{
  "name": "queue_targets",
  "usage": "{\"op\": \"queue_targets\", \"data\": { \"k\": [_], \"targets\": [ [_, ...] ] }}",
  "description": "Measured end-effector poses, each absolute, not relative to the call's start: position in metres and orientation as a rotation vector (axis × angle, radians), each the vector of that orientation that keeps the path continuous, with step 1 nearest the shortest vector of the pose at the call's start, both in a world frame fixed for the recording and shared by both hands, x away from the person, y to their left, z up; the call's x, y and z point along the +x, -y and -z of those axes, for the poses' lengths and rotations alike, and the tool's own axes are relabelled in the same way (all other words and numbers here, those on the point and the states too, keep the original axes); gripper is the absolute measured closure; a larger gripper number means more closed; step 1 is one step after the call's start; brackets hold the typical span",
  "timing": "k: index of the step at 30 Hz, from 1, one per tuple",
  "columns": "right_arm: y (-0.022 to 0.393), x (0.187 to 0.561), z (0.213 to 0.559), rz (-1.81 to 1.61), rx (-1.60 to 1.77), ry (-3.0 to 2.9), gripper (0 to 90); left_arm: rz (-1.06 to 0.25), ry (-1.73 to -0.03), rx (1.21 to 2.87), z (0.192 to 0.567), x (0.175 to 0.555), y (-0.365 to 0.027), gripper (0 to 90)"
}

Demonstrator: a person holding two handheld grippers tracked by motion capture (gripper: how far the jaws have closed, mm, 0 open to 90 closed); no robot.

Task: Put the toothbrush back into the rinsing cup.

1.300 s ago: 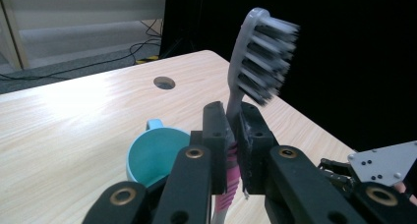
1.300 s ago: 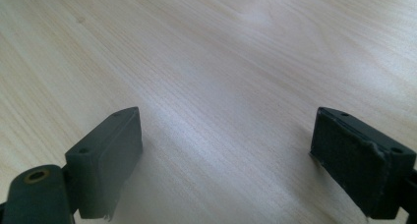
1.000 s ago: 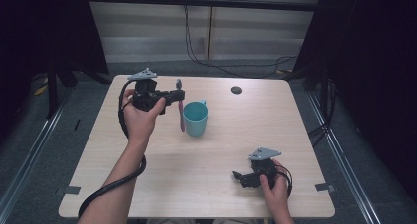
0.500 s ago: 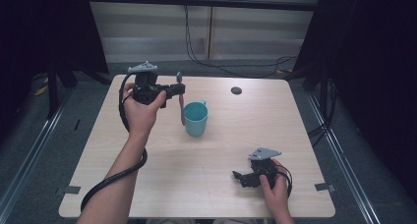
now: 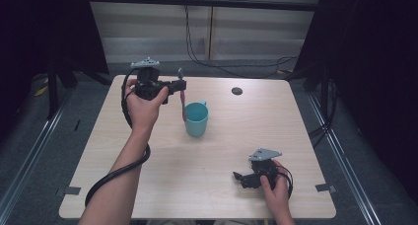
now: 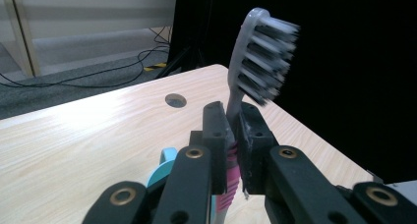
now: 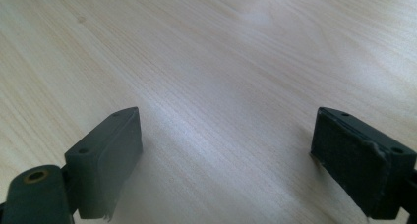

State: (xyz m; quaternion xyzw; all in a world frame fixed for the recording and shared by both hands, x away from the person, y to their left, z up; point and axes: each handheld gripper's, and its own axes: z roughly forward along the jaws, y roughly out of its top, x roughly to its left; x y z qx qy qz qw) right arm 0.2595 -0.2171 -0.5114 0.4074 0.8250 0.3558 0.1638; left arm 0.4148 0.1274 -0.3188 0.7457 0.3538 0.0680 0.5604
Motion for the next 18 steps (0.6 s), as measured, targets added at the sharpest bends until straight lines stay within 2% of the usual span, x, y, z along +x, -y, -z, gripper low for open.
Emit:
{"op": "queue_targets", "data": {
  "k": [18],
  "targets": [
    [0.217,0.26,0.511,-1.019,1.155,-2.357,11.0,-0.183,-0.851,1.729,0.32,0.431,-0.119,84.0]
  ]
}}
